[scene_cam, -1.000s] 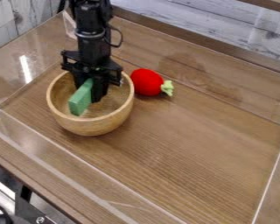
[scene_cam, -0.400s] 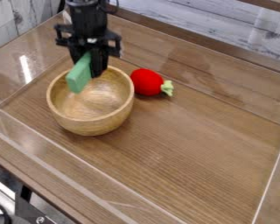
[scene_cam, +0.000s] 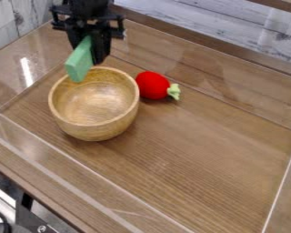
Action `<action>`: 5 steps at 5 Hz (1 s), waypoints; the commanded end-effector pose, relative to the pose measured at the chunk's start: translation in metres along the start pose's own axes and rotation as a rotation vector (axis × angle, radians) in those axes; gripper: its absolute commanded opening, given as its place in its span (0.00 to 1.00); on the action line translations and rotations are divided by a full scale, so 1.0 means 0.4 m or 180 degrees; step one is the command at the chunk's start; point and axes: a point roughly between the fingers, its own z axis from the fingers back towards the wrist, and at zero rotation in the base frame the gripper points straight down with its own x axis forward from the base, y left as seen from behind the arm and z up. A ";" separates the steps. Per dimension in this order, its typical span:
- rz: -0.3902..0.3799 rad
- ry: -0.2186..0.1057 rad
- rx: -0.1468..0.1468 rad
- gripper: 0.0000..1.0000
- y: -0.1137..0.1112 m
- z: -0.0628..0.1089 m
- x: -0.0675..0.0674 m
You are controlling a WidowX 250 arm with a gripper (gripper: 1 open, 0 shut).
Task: Remove the green object from the brown bowl and put it on the table
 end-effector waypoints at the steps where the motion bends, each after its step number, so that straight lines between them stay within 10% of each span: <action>1: -0.0237 -0.0172 -0.0004 0.00 -0.035 0.031 -0.028; 5: -0.0385 -0.0113 0.0062 0.00 -0.236 -0.130 -0.124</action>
